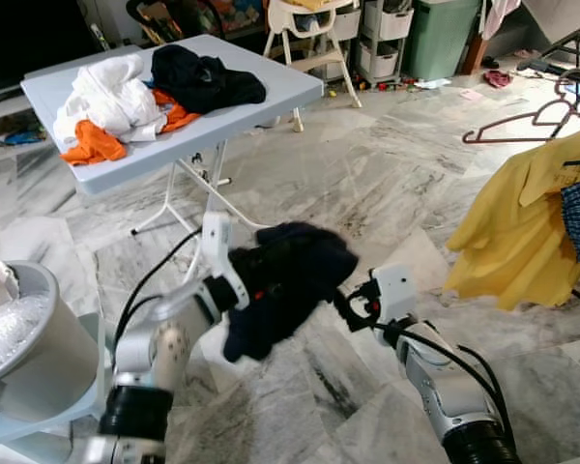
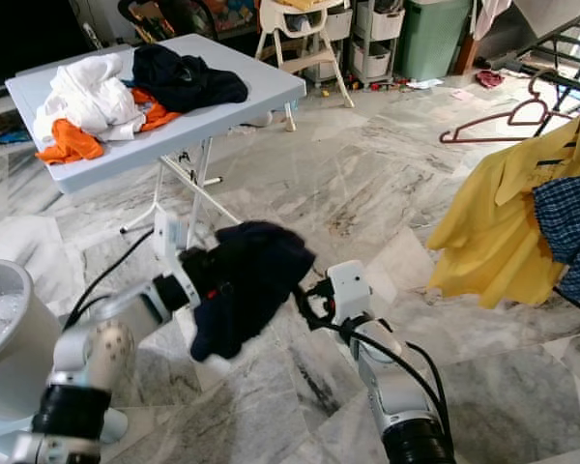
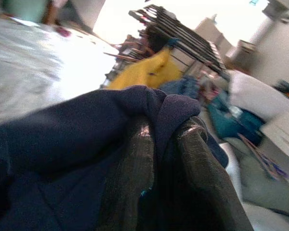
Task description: Hang hanger
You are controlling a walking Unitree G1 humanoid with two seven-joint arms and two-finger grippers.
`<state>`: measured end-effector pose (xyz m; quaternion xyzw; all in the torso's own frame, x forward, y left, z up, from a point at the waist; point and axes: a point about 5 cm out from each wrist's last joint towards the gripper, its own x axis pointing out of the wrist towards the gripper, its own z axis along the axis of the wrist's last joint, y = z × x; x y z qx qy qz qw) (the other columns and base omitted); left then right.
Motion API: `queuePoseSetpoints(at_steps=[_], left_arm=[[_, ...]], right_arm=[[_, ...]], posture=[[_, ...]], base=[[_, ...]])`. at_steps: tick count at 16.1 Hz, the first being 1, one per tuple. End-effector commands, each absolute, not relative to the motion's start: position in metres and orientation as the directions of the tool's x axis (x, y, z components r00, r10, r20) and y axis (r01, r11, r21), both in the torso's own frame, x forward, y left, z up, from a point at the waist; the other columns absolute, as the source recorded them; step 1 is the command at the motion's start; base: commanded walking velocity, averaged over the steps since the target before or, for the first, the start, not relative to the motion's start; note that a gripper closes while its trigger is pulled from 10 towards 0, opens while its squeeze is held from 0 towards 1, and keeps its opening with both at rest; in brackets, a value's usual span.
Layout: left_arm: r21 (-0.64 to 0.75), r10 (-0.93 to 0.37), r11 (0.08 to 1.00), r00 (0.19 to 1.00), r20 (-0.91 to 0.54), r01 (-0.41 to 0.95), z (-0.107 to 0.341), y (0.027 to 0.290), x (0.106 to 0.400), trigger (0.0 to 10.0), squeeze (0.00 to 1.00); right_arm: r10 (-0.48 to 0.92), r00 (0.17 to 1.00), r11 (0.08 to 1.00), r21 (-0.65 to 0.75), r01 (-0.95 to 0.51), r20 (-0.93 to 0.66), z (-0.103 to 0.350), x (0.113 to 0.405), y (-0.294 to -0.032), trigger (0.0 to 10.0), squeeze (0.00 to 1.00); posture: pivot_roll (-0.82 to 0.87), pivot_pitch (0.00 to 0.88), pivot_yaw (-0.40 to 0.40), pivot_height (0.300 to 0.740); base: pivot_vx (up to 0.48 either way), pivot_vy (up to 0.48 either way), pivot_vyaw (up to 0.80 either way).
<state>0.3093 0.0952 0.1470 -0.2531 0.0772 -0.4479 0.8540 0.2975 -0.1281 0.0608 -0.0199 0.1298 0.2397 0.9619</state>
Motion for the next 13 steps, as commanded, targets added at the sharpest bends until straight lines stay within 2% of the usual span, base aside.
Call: queuePoseSetpoints(at_steps=[1, 2, 4, 6, 7, 9, 11, 13], left_arm=[[-0.484, -0.834, 0.424, 0.538, 0.122, 0.766, 0.16, 0.095, 0.311, 10.0, 0.0], [-0.489, -0.863, 0.367, 0.485, 0.138, 0.791, 0.169, 0.095, 0.312, 10.0, 0.0], [-0.488, -0.88, 0.332, 0.451, 0.148, 0.807, 0.176, 0.099, 0.312, 10.0, 0.0], [-0.485, -0.872, 0.35, 0.468, 0.144, 0.802, 0.178, 0.104, 0.317, 10.0, 0.0], [-0.484, -0.865, 0.358, 0.478, 0.15, 0.799, 0.18, 0.107, 0.321, 10.0, 0.0], [-0.485, -0.863, 0.361, 0.483, 0.15, 0.796, 0.18, 0.107, 0.322, 10.0, 0.0], [-0.5, -0.856, 0.358, 0.491, 0.161, 0.789, 0.181, 0.106, 0.322, 10.0, 0.0], [-0.506, -0.854, 0.357, 0.494, 0.164, 0.785, 0.18, 0.102, 0.321, 10.0, 0.0]], right_arm=[[0.521, 0.814, 0.847, 0.036, -0.531, -0.254, 0.063, 0.294, -0.122, 10.0, 0.0], [0.587, 0.771, 0.804, 0.064, -0.591, -0.246, 0.066, 0.29, -0.12, 10.0, 0.0], [0.648, 0.721, 0.755, 0.087, -0.65, -0.243, 0.068, 0.285, -0.119, 10.0, 0.0], [0.687, 0.686, 0.721, 0.104, -0.685, -0.238, 0.071, 0.283, -0.119, 10.0, 0.0], [0.749, 0.622, 0.658, 0.139, -0.74, -0.227, 0.074, 0.276, -0.116, 10.0, 0.0], [0.781, 0.585, 0.62, 0.161, -0.768, -0.221, 0.075, 0.272, -0.112, 10.0, 0.0], [0.847, 0.484, 0.525, 0.205, -0.826, -0.217, 0.075, 0.26, -0.102, 10.0, 0.0], [0.856, 0.471, 0.513, 0.234, -0.825, -0.215, 0.073, 0.258, -0.095, 10.0, 0.0]], posture=[[-0.09, 0.0, 0.104, 0.74], [-0.08, 0.0, 0.113, 0.74], [-0.08, 0.0, 0.121, 0.74], [-0.08, 0.0, 0.125, 0.74], [-0.08, 0.0, 0.124, 0.74], [-0.08, 0.0, 0.123, 0.74], [-0.08, 0.0, 0.118, 0.74], [-0.07, 0.0, 0.116, 0.74]], base=[[0.0, 0.0, 0.0], [0.0, 0.0, 0.0], [0.0, 0.0, 0.0], [0.0, 0.0, 0.0], [0.0, 0.0, 0.0], [0.0, 0.0, 0.0], [0.0, 0.0, 0.0], [0.0, 0.0, 0.0]])
